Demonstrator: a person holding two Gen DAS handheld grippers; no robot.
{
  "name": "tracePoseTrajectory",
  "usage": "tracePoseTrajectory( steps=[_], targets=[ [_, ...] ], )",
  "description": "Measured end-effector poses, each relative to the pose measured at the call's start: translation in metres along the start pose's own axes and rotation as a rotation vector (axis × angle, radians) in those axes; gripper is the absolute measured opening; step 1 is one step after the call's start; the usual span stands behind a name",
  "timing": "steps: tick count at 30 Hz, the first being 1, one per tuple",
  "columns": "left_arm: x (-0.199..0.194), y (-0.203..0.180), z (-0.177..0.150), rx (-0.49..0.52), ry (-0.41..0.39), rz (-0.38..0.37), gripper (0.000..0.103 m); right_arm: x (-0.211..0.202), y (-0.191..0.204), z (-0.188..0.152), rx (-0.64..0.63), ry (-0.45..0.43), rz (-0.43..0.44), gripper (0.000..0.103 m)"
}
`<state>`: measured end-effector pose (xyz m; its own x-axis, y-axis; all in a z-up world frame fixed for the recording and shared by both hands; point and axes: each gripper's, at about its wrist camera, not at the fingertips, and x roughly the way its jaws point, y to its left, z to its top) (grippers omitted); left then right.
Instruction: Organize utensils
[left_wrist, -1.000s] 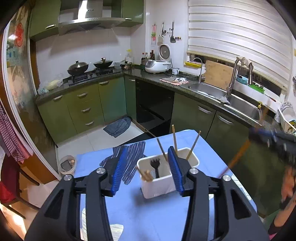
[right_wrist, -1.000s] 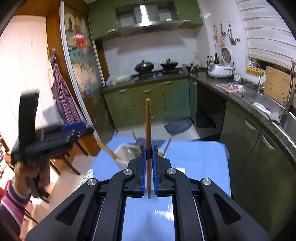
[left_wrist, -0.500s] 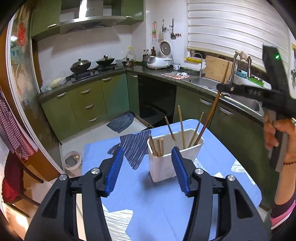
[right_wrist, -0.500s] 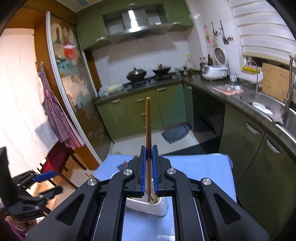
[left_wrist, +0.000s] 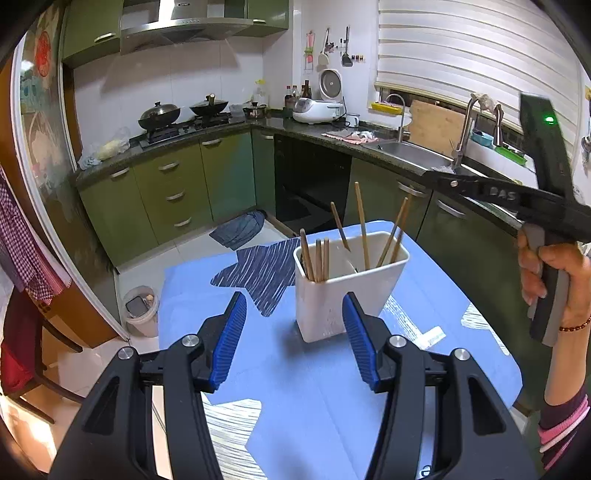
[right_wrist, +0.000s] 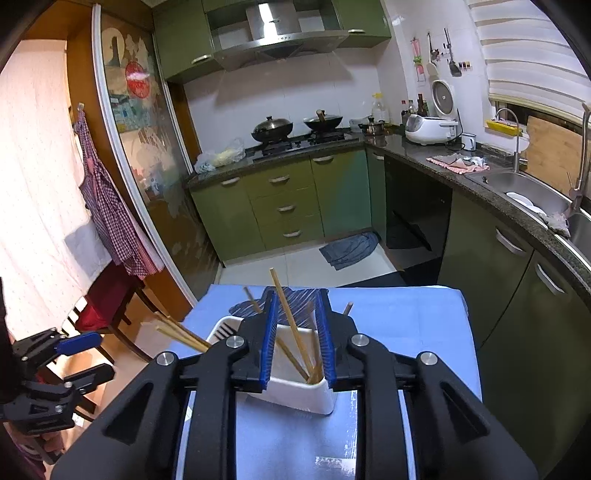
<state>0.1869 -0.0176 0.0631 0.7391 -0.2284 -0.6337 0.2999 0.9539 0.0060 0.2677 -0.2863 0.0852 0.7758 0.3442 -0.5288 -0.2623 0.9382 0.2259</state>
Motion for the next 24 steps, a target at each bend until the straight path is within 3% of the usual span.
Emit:
tracePoseTrajectory(
  steps=[6, 9, 11, 13, 15, 18, 21, 24],
  targets=[
    [-0.003, 0.003, -0.011, -0.021, -0.017, 0.003, 0.056, -0.039, 0.002, -0.03, -0.005, -0.056, -0.005, 0.028],
    [-0.002, 0.003, -0.023, -0.033, -0.026, 0.011, 0.065, -0.058, -0.004, -0.062, 0.006, -0.084, -0.024, 0.043],
    [-0.001, 0.002, -0.032, -0.046, -0.032, 0.015, 0.069, -0.068, -0.008, -0.089, 0.019, -0.098, -0.031, 0.063],
    [0.001, 0.0, -0.044, -0.052, -0.027, 0.019, 0.074, -0.078, -0.012, -0.118, 0.031, -0.103, -0.037, 0.069],
    [0.002, -0.002, -0.059, -0.066, -0.024, 0.022, 0.088, -0.086, -0.013, -0.142, 0.038, -0.112, -0.062, 0.078],
    [-0.004, -0.006, -0.08, -0.079, -0.048, 0.039, 0.093, -0.102, -0.012, -0.175, 0.026, -0.141, -0.112, 0.096],
    [-0.017, -0.016, -0.1, -0.087, -0.092, 0.078, 0.096, -0.121, -0.005, -0.204, 0.006, -0.174, -0.148, 0.098],
    [-0.03, -0.026, -0.116, -0.1, -0.102, 0.064, 0.096, -0.137, 0.005, -0.225, -0.017, -0.184, -0.166, 0.098]
  ],
)
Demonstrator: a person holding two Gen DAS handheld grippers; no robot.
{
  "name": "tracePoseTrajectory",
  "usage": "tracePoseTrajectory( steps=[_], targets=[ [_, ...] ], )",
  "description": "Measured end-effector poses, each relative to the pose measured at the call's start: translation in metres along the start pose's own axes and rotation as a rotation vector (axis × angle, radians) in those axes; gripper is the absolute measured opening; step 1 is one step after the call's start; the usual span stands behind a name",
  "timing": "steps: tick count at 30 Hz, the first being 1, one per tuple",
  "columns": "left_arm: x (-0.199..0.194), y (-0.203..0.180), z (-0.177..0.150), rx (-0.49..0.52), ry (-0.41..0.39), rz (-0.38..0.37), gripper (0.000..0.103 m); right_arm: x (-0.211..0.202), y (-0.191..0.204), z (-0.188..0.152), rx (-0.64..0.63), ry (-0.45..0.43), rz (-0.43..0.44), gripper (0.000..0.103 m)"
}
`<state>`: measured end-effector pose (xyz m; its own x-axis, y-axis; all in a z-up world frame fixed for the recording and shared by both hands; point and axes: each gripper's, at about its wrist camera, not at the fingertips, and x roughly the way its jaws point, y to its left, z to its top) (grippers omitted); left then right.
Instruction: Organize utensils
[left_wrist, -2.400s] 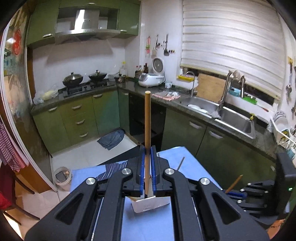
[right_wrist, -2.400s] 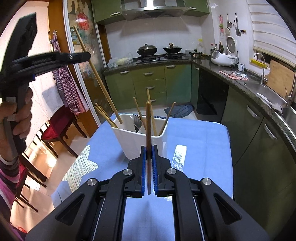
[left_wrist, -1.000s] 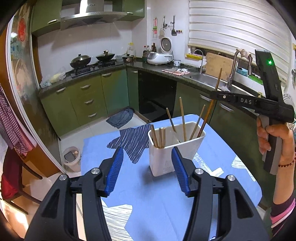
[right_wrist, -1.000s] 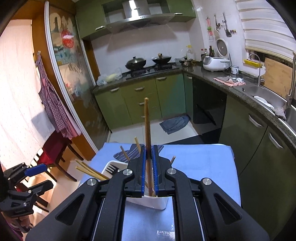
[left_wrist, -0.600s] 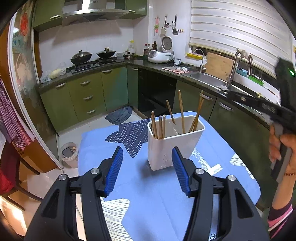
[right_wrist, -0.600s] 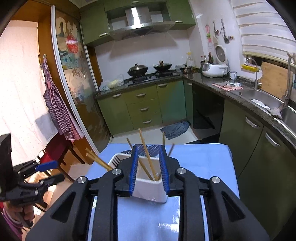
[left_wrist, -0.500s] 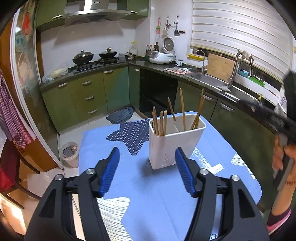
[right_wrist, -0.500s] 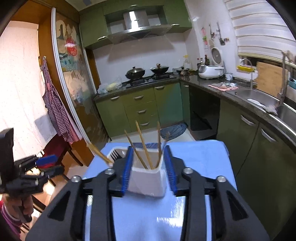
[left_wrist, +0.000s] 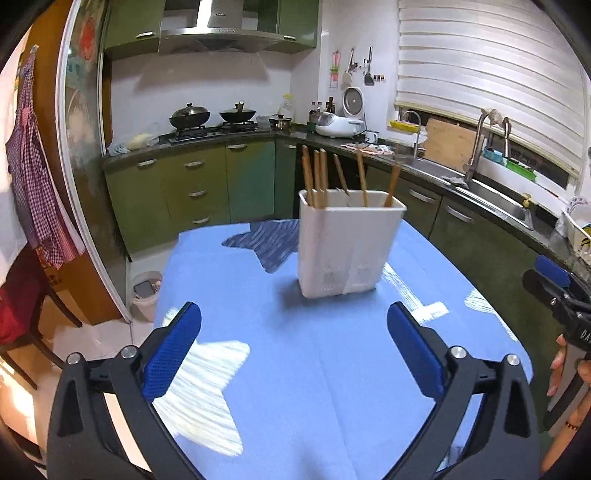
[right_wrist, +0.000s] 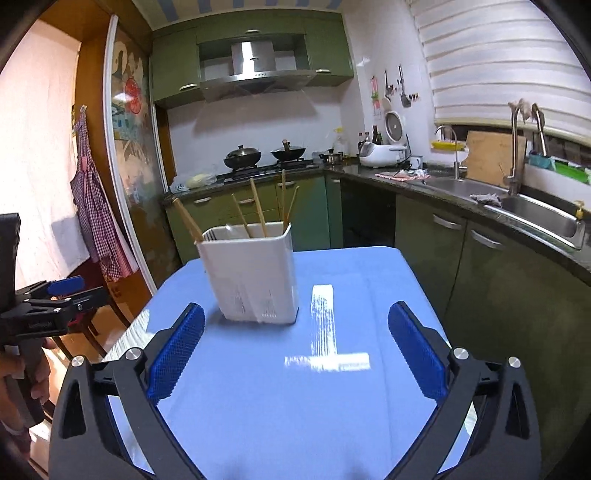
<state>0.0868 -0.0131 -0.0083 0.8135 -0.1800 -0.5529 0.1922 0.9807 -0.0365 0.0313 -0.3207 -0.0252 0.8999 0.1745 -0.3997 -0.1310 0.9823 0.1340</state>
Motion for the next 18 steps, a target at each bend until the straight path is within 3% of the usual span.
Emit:
tracePoseTrajectory(
  steps=[5, 12, 18],
  targets=[
    [-0.028, -0.005, -0.013, -0.038, -0.024, -0.016, 0.096, -0.035, 0.012, -0.012, -0.024, -0.023, -0.004, 0.098],
    [-0.084, -0.004, -0.025, -0.056, -0.103, 0.024, 0.096, -0.09, 0.024, -0.026, -0.047, -0.021, -0.027, 0.098],
    [-0.103, 0.002, -0.039, -0.098, -0.088, 0.0, 0.096, -0.129, 0.027, -0.033, -0.062, -0.055, -0.078, 0.098]
  ],
)
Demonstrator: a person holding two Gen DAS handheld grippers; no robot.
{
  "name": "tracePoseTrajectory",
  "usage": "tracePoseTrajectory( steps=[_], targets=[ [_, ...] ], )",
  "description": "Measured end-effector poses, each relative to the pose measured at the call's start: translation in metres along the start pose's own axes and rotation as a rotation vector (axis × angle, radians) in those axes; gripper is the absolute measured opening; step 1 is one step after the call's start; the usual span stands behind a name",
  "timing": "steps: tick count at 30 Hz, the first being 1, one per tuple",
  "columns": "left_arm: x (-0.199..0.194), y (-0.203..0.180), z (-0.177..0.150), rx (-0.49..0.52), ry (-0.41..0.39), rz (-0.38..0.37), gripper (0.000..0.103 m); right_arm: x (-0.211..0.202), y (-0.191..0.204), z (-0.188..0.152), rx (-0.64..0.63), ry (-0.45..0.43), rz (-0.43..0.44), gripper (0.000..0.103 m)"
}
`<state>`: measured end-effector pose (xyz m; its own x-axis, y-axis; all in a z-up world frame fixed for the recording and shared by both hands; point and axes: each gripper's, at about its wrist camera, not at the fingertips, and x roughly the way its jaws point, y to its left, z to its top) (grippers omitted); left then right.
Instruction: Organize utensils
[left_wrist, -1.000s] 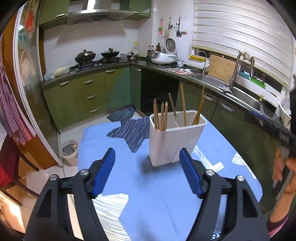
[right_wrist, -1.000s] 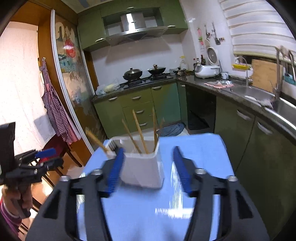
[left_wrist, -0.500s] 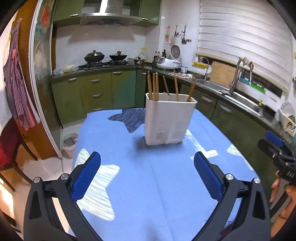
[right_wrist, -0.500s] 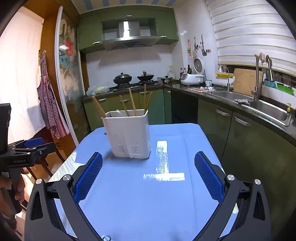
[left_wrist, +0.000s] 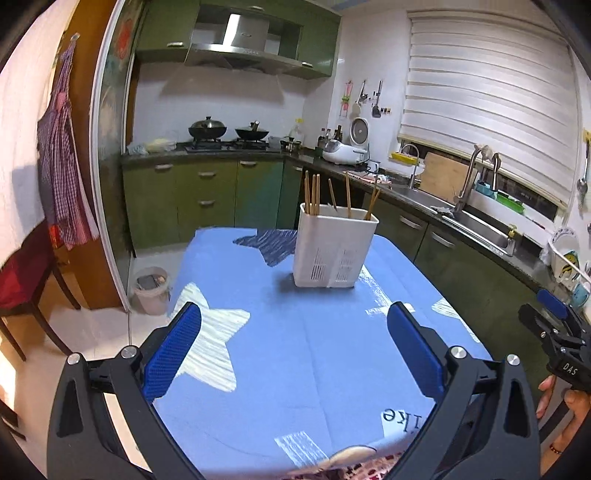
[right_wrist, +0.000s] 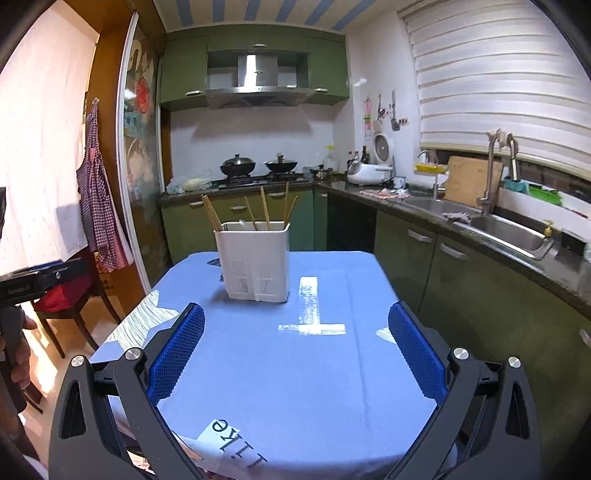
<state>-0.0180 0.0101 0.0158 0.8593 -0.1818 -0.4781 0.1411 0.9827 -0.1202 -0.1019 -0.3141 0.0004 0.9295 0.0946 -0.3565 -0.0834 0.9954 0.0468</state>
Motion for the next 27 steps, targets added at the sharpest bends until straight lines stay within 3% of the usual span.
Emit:
tracePoseTrajectory(
  steps=[10, 27],
  targets=[
    [-0.005, -0.001, -0.014, 0.013, 0.022, 0.019, 0.096, -0.022, 0.002, -0.001, -0.025, 0.006, -0.035, 0.098],
    [-0.013, 0.0, -0.017, 0.017, 0.029, 0.015, 0.096, -0.012, 0.0, 0.009, -0.017, 0.012, -0.029, 0.098]
  ],
)
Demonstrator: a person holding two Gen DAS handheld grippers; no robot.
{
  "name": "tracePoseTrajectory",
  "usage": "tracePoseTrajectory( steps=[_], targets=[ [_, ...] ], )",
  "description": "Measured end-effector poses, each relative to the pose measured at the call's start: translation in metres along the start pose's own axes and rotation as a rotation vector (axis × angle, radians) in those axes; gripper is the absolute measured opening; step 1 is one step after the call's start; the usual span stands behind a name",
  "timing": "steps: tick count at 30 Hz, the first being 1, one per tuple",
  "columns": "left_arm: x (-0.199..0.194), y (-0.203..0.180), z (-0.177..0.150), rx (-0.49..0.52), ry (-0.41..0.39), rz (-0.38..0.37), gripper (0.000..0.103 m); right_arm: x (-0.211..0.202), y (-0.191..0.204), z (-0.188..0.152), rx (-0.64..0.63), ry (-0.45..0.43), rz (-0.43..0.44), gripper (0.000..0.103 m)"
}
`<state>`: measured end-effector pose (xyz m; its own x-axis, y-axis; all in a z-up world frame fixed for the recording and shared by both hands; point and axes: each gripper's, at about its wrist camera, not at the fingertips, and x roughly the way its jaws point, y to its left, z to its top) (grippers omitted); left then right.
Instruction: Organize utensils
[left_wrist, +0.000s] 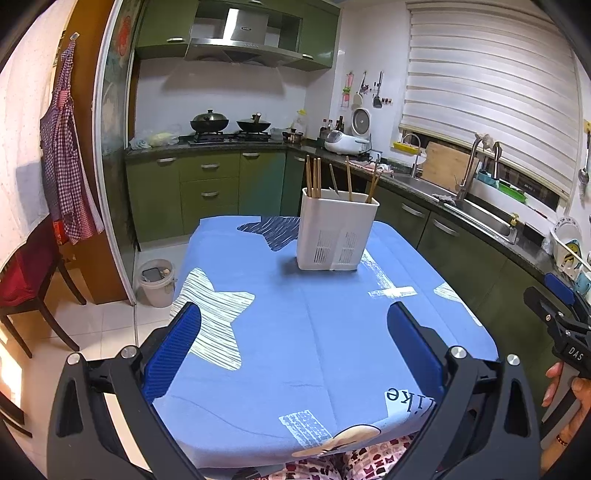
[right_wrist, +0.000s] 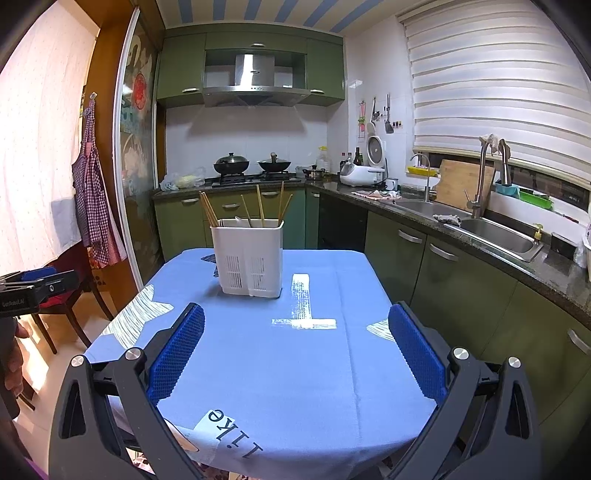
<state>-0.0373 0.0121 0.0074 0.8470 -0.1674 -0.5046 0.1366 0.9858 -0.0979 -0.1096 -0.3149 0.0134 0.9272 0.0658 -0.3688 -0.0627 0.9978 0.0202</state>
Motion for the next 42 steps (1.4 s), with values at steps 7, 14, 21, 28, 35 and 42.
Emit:
tracePoseTrajectory(
  steps=[7, 14, 21, 28, 35, 42],
  targets=[
    [0.0, -0.003, 0.003, 0.014, 0.002, -0.006, 0.096, 0.003, 0.0, 0.002, 0.009, 0.004, 0.003, 0.098],
    [-0.001, -0.006, 0.003, 0.021, 0.003, 0.003, 0.096, 0.005, 0.0, 0.001, 0.009, 0.005, 0.004, 0.098],
    [0.001, -0.009, 0.003, 0.019, 0.009, 0.013, 0.096, 0.009, 0.001, 0.0, 0.01, 0.009, 0.005, 0.098],
    [0.004, -0.011, 0.003, 0.027, 0.023, 0.024, 0.096, 0.014, 0.005, -0.002, 0.012, 0.014, 0.005, 0.098],
    [0.005, -0.011, 0.004, 0.017, 0.017, 0.035, 0.096, 0.015, 0.004, -0.003, 0.013, 0.014, 0.005, 0.098],
    [0.005, -0.011, 0.004, 0.02, 0.018, 0.04, 0.096, 0.014, 0.004, -0.003, 0.013, 0.015, 0.007, 0.098]
  ],
)
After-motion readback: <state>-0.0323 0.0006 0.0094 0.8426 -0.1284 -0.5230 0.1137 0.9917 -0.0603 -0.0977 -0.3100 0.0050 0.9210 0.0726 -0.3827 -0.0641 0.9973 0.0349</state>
